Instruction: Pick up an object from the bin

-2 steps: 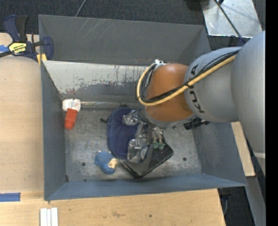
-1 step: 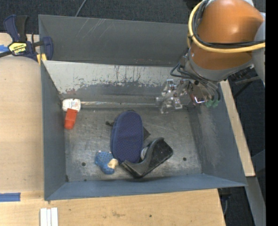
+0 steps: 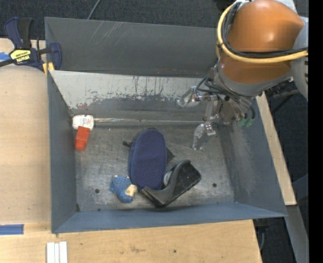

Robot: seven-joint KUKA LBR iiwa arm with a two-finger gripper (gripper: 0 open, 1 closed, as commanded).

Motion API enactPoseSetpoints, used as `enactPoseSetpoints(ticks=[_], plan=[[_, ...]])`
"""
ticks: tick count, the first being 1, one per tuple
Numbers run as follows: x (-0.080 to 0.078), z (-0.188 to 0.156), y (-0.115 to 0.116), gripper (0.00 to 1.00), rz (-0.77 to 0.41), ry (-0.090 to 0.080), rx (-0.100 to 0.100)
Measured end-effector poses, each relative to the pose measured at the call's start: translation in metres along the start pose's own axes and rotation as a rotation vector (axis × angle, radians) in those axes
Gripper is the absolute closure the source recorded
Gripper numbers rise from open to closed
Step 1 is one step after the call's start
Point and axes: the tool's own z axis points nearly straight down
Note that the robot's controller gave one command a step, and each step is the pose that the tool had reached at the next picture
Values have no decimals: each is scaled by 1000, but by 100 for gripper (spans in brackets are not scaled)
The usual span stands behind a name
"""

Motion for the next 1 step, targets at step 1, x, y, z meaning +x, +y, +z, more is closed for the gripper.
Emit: enactPoseSetpoints(ticks=[1], plan=[[-43, 147, 13, 0, -216, 7, -2]])
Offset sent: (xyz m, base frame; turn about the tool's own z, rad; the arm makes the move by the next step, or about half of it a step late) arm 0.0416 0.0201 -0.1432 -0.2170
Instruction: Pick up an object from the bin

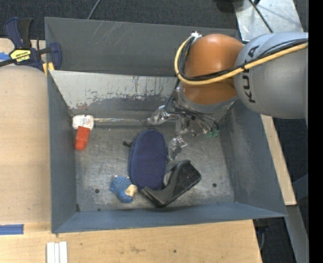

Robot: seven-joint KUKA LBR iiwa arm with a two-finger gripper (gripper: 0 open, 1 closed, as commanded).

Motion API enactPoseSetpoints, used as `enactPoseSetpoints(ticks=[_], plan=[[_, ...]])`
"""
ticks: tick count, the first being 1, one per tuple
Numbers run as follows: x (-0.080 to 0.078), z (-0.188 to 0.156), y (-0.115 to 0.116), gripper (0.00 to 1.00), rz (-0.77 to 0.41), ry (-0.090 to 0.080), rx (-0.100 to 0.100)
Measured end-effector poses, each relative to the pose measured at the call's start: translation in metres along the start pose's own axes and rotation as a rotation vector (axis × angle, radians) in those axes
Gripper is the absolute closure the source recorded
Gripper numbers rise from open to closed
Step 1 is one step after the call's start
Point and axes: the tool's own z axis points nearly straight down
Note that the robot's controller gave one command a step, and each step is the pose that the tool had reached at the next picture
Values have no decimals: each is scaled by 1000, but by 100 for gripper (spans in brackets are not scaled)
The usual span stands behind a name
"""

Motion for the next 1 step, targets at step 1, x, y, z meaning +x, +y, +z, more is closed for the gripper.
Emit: enactPoseSetpoints(ticks=[1], plan=[[-32, 44, 25, 0, -55, -12, 8]])
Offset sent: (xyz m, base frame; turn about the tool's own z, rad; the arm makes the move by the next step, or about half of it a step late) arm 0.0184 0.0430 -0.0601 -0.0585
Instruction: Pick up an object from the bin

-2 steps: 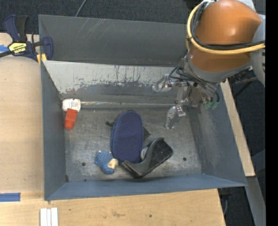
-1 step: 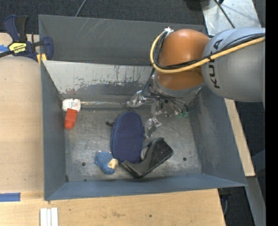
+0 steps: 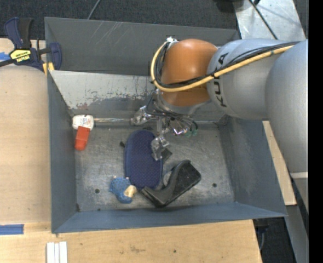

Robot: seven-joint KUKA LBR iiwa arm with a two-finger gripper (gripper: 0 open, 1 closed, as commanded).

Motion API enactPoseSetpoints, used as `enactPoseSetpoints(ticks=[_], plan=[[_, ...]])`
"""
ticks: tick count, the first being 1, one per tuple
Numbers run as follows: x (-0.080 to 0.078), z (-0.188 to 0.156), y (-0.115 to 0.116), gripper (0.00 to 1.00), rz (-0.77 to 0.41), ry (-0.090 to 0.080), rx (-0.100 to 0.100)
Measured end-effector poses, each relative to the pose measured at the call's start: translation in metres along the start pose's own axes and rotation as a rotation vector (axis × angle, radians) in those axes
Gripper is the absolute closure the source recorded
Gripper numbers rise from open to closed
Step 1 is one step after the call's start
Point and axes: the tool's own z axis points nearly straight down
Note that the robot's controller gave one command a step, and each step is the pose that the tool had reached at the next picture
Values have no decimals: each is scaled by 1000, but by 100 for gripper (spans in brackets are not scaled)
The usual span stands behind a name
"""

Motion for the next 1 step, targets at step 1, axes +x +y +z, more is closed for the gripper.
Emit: enactPoseSetpoints(ticks=[1], plan=[[1, 2, 1, 100, 0, 9, -2]])
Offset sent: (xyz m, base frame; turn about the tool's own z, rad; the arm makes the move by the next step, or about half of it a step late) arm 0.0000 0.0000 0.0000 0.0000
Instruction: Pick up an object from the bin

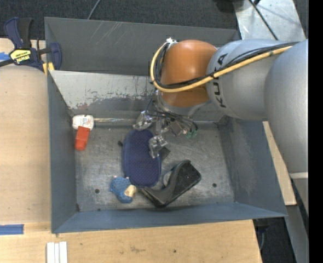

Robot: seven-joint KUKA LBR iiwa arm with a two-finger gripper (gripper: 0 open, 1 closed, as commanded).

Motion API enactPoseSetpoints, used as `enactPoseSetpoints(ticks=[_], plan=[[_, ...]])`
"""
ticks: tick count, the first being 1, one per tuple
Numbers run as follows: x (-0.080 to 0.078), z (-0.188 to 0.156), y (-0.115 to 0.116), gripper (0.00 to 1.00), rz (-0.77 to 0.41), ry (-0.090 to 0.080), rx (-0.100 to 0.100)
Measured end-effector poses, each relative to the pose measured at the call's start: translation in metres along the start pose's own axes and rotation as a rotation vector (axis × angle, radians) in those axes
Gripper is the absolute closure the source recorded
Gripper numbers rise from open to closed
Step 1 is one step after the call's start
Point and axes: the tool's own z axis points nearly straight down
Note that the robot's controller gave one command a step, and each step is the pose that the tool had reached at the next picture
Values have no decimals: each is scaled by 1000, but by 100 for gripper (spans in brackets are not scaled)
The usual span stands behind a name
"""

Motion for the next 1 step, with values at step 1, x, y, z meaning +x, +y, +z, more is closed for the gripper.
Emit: enactPoseSetpoints(ticks=[1], plan=[[10, -156, -40, 100, -151, -12, 2]])
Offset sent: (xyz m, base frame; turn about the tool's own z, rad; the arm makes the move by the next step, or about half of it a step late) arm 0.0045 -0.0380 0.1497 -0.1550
